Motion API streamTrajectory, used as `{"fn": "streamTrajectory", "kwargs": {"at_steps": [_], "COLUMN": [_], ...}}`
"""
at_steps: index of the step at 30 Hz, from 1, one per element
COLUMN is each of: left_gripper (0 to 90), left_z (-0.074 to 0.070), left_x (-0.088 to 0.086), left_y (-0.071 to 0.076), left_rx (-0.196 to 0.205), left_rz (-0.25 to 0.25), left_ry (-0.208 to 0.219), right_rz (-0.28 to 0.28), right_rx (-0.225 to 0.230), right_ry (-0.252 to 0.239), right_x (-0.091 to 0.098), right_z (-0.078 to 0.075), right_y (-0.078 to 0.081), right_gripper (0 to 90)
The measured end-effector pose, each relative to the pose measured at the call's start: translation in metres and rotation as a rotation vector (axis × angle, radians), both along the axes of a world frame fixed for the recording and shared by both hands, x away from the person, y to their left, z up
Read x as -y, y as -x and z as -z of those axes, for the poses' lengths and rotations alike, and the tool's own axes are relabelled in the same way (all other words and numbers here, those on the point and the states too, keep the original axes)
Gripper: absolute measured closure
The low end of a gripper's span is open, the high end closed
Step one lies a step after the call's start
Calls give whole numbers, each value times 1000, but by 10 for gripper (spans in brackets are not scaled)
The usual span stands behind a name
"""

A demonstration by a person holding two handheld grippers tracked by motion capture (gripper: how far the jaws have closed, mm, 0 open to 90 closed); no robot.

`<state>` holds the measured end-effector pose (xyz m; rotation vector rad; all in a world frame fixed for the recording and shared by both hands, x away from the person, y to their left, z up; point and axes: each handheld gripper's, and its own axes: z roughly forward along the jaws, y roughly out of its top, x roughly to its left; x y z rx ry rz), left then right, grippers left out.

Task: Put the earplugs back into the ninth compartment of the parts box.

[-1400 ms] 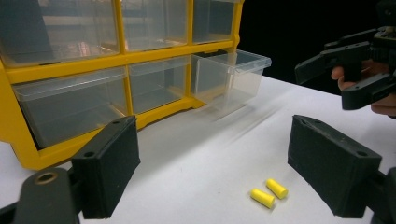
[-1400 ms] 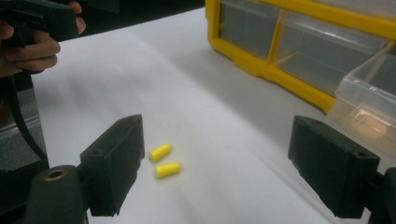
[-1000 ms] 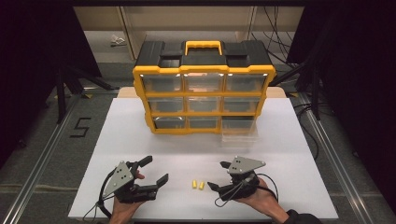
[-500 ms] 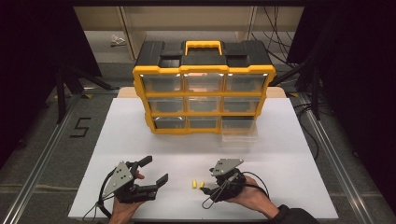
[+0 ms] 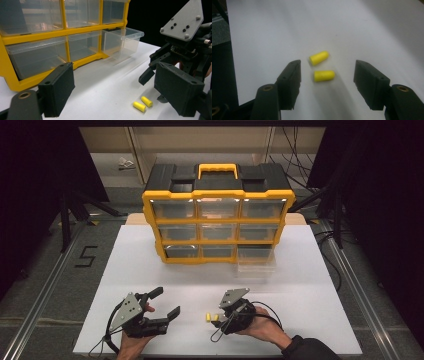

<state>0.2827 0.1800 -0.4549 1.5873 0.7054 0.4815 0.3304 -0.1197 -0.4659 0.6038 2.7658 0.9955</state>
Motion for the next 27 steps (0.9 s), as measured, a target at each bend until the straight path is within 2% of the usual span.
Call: {"fn": "streamTrajectory", "kwargs": {"at_steps": [9, 27], "left_gripper": [161, 161], "left_z": [0, 0], "left_x": [0, 0], "left_y": [0, 0], "left_rx": [2, 1], "left_rz": [1, -3], "left_ry": [-1, 0], "right_rz": [-15, -52], "right_rx": [-15, 4], "right_ry": [27, 69], "right_x": [-6, -15], "right_z": [7, 15], "right_y": [-3, -3], "right_gripper": [480, 604]}}
